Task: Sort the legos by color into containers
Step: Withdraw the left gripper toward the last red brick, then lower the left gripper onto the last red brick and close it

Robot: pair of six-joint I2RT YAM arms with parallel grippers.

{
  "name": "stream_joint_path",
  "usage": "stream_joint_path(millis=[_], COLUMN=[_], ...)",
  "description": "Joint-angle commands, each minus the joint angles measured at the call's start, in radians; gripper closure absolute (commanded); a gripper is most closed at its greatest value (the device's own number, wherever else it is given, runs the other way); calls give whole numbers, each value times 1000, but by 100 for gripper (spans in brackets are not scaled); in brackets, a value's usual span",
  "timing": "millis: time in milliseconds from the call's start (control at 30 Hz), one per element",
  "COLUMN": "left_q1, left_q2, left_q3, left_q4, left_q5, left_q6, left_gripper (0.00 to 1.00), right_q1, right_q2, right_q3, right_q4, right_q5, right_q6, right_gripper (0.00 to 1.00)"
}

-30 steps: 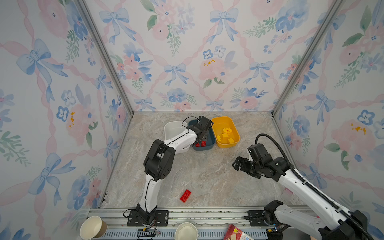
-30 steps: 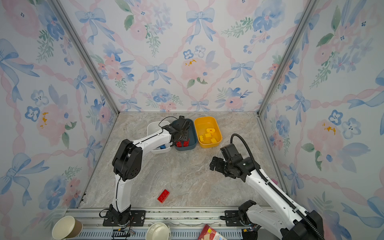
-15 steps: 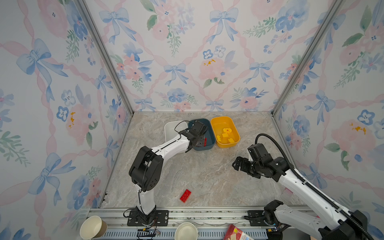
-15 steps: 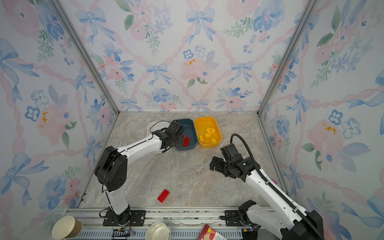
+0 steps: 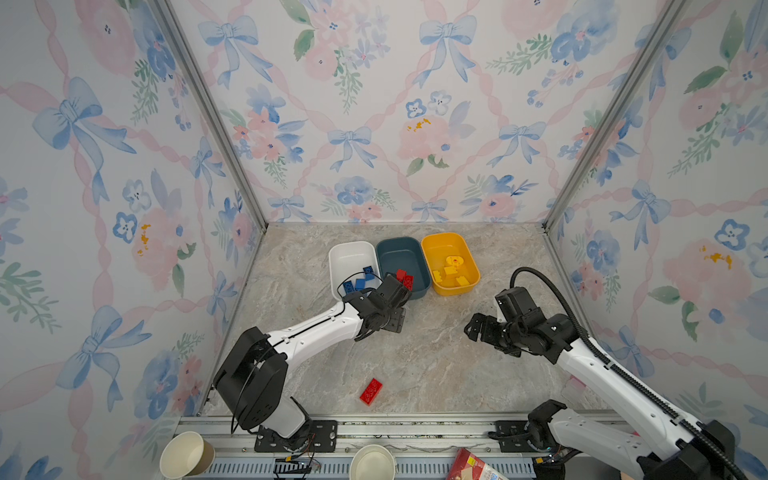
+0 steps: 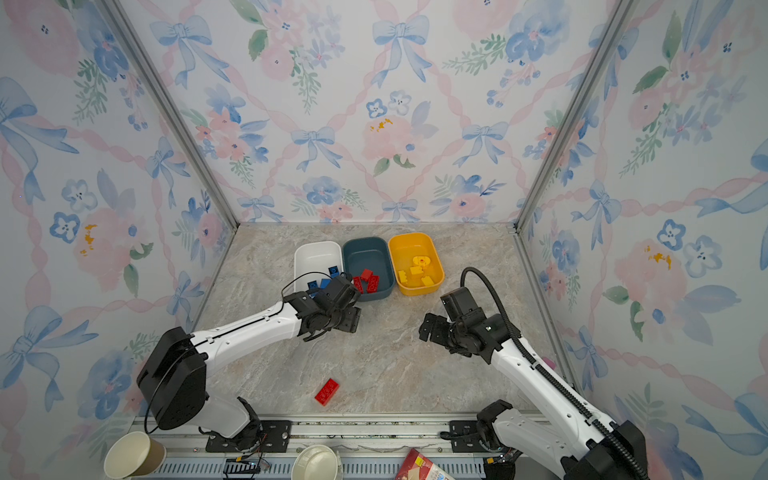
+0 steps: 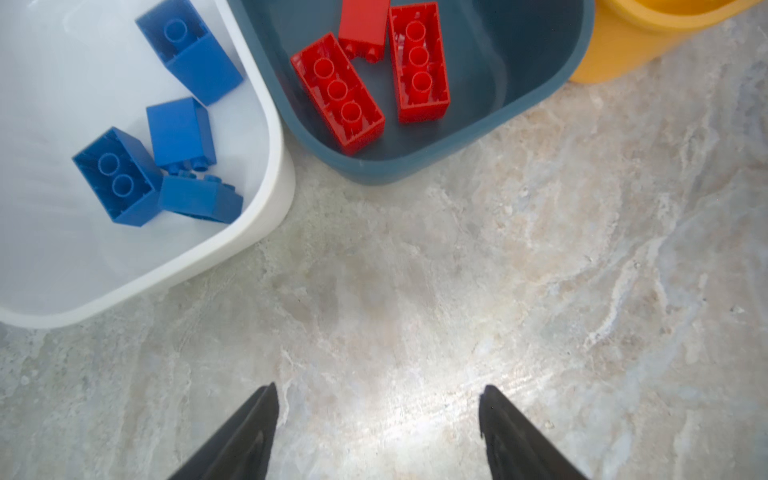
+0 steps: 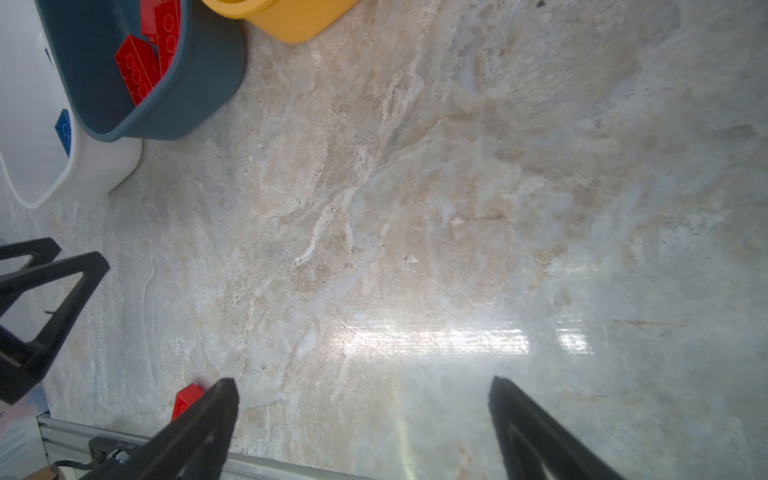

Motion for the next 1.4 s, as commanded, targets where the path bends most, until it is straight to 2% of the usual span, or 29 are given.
stream_joint_path(millis=[0, 400, 733, 1033, 1367], left_q1=[-21, -120, -214, -267, -273], left_q2=[-53, -187, -237, -206, -117], left_q3=[-37, -222, -303, -334, -320], left_q4=[-81, -199, -238, -238, -231], left_q5=[21, 110, 190, 219, 177], left_q6=[-43, -148, -212, -228, -221], left_gripper=[22, 22, 26, 27, 38], right_q1=[-1, 12, 24, 27, 27], right_q2=[-9, -21, -10, -11, -14], right_q3=[-5, -5, 4, 6, -1], right_q4=[-22, -38, -34, -33, -27], right_q5=[-7, 4, 8, 12, 12], right_q6=[-7, 2, 8, 13, 14], right_gripper=[3, 3, 3, 3, 3])
